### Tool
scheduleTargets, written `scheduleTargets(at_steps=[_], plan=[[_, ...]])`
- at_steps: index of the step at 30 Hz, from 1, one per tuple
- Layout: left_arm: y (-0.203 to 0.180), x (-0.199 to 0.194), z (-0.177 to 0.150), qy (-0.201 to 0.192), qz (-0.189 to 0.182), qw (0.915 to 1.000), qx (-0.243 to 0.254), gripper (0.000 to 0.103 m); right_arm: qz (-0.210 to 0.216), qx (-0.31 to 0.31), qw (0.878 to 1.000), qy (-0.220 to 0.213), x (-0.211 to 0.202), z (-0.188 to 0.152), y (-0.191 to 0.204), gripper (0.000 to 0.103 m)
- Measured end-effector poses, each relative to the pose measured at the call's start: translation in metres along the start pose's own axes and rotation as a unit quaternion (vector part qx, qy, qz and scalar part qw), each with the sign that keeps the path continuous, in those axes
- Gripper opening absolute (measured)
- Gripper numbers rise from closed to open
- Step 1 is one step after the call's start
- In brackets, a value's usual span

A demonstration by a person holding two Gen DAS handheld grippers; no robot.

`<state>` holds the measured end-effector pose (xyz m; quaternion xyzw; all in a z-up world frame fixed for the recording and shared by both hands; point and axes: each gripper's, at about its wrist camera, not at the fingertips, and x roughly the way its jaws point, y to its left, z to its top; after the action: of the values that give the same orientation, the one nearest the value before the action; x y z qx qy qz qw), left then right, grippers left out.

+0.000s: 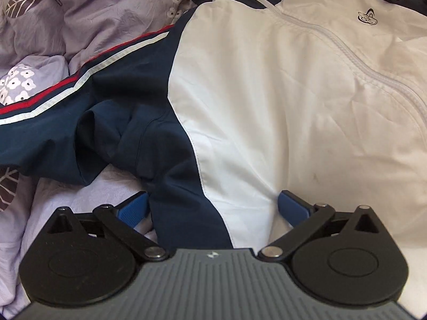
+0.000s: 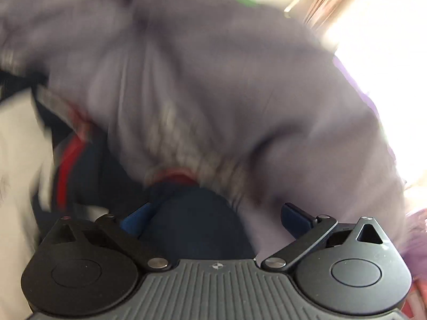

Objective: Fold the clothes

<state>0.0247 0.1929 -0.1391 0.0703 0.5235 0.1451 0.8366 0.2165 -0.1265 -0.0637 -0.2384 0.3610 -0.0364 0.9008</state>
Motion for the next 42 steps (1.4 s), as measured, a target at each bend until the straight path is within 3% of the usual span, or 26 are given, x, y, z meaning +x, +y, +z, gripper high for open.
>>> scheduleTargets(at_steps=[1, 3, 6, 10, 12, 14, 16, 17, 18, 19, 20, 21, 23, 25, 28, 32, 33, 35, 36, 37, 40, 42], plan=[[0.000, -0.001, -0.002, -0.004, -0.002, 1.0000, -0.003, 0.103, 0.007, 0.024, 1.000, 0.016, 0.005, -0.002, -0.006, 0.050], [0.004, -0.002, -0.004, -0.009, -0.008, 0.9998, -0.015, 0.103, 0.006, 0.079, 0.996, 0.035, 0.009, -0.002, -0.021, 0.022], [0.016, 0.009, -0.004, -0.013, -0.021, 0.9992, -0.032, 0.103, -0.049, 0.164, 0.985, -0.007, -0.016, 0.015, -0.057, 0.014], [0.018, 0.008, -0.005, -0.013, -0.029, 0.9986, -0.043, 0.103, -0.026, 0.228, 0.971, -0.064, -0.068, 0.032, -0.108, 0.013], [0.018, 0.008, -0.005, -0.016, -0.029, 0.9983, -0.047, 0.103, 0.015, 0.217, 0.969, -0.120, -0.100, 0.046, -0.103, 0.013], [0.020, 0.007, -0.006, -0.018, -0.032, 0.9979, -0.054, 0.103, 0.073, 0.162, 0.966, -0.186, -0.131, 0.062, -0.078, 0.014], [0.023, 0.007, -0.007, -0.019, -0.036, 0.9972, -0.062, 0.103, 0.168, 0.107, 0.955, -0.220, -0.154, 0.075, -0.037, 0.019], [0.025, 0.007, -0.007, -0.019, -0.039, 0.9968, -0.067, 0.103, 0.225, 0.080, 0.944, -0.226, -0.161, 0.080, -0.014, 0.027], [0.026, 0.007, -0.008, -0.019, -0.042, 0.9964, -0.071, 0.103, 0.284, 0.054, 0.930, -0.226, -0.165, 0.082, 0.009, 0.051], [0.028, 0.008, -0.008, -0.020, -0.045, 0.9960, -0.075, 0.103, 0.331, 0.033, 0.916, -0.222, -0.170, 0.082, 0.031, 0.086], [0.028, 0.008, -0.009, -0.020, -0.047, 0.9958, -0.076, 0.103, 0.356, 0.021, 0.908, -0.218, -0.175, 0.078, 0.049, 0.098], [0.029, 0.008, -0.009, -0.021, -0.048, 0.9957, -0.077, 0.103, 0.366, 0.012, 0.906, -0.213, -0.179, 0.072, 0.064, 0.103], [0.029, 0.007, -0.009, -0.022, -0.050, 0.9954, -0.078, 0.103, 0.387, -0.026, 0.903, -0.185, -0.178, 0.062, 0.085, 0.103], [0.029, 0.007, -0.009, -0.024, -0.052, 0.9952, -0.080, 0.103, 0.388, -0.059, 0.905, -0.162, -0.176, 0.042, 0.097, 0.103], [0.029, 0.007, -0.009, -0.026, -0.056, 0.9947, -0.082, 0.103, 0.354, -0.092, 0.926, -0.095, -0.149, 0.018, 0.101, 0.103], [0.030, 0.006, -0.009, -0.028, -0.060, 0.9942, -0.085, 0.103, 0.217, -0.134, 0.966, 0.034, -0.064, -0.020, 0.113, 0.102], [0.030, 0.006, -0.009, -0.029, -0.061, 0.9940, -0.086, 0.103, 0.181, -0.121, 0.974, 0.062, -0.046, -0.025, 0.108, 0.102], [0.030, 0.006, -0.009, -0.031, -0.058, 0.9941, -0.086, 0.103, 0.206, -0.042, 0.972, 0.106, -0.035, -0.021, 0.083, 0.097], [0.030, 0.006, -0.009, -0.032, -0.056, 0.9941, -0.087, 0.103, 0.233, -0.024, 0.966, 0.107, -0.040, -0.017, 0.072, 0.090], [0.030, 0.005, -0.008, -0.033, -0.054, 0.9942, -0.087, 0.103, 0.262, -0.017, 0.960, 0.098, -0.049, -0.013, 0.061, 0.090], [0.030, 0.005, -0.008, -0.036, -0.049, 0.9943, -0.088, 0.103, 0.311, -0.023, 0.950, 0.024, -0.076, 0.006, 0.037, 0.091], [0.028, 0.006, -0.007, -0.036, -0.050, 0.9947, -0.082, 0.103, 0.280, -0.007, 0.960, -0.012, -0.077, 0.027, 0.033, 0.091]])
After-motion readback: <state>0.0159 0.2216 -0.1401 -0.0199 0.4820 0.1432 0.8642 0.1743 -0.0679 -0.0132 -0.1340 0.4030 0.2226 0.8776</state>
